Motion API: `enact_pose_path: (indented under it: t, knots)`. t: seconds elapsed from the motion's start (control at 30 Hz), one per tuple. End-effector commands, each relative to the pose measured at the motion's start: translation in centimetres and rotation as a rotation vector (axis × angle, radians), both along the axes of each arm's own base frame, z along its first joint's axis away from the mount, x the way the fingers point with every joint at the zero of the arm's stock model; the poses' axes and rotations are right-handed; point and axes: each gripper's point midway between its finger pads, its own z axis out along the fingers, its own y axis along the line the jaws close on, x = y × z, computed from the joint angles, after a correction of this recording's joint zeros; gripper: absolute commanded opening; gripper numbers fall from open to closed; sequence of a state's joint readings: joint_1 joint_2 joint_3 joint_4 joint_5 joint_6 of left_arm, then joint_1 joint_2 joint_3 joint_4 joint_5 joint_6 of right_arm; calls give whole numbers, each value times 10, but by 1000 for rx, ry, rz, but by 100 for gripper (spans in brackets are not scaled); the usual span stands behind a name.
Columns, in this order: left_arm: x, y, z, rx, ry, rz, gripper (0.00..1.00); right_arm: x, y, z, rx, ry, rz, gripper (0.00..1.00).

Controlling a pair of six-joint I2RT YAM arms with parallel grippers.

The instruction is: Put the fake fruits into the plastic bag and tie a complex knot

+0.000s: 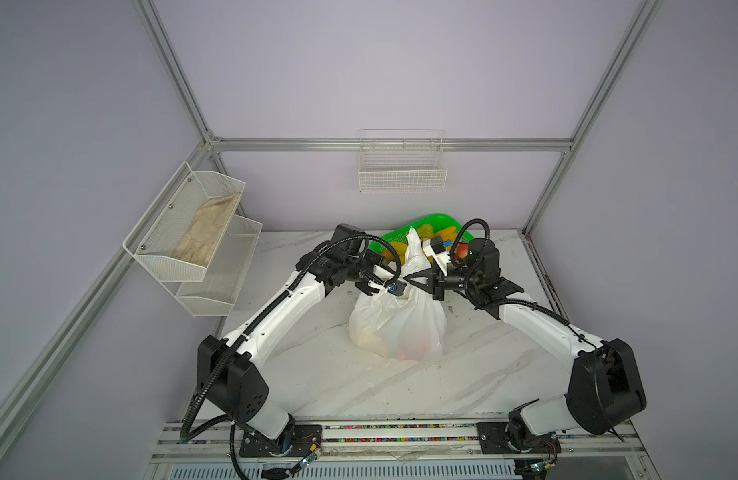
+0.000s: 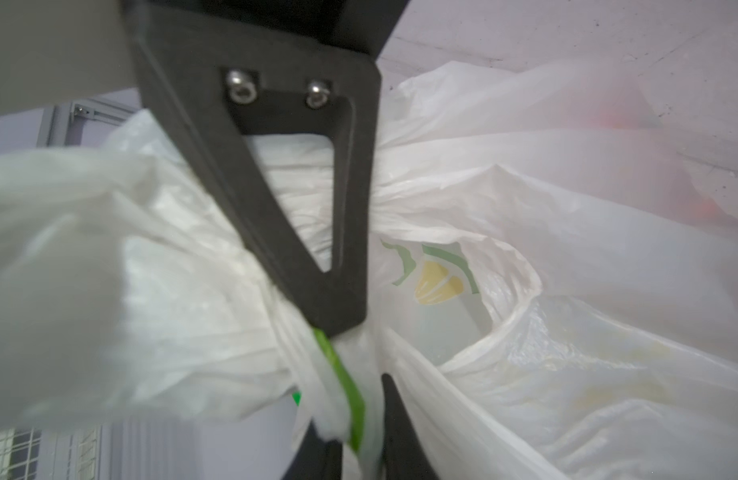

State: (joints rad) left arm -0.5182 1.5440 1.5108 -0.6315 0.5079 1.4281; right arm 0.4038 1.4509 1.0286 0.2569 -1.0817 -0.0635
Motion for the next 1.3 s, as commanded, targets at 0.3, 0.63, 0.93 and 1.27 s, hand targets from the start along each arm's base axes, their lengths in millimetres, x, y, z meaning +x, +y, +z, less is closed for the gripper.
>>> enact_pose_path:
  t: [0.3,0.63,0.93,1.27]
  knots:
    - [-37,-4,93,-530,66,16,56,-5,-5,15,54,-68,-29,0]
    - [-39,-26,99,-605,231,-25,47,-7,-4,11,53,-77,-20,0]
    - [-30,-40,79,-546,256,-32,38,-6,3,4,24,-77,-12,0]
    - [-24,-43,65,-421,204,-26,0,3,-2,-11,-87,-104,-66,13]
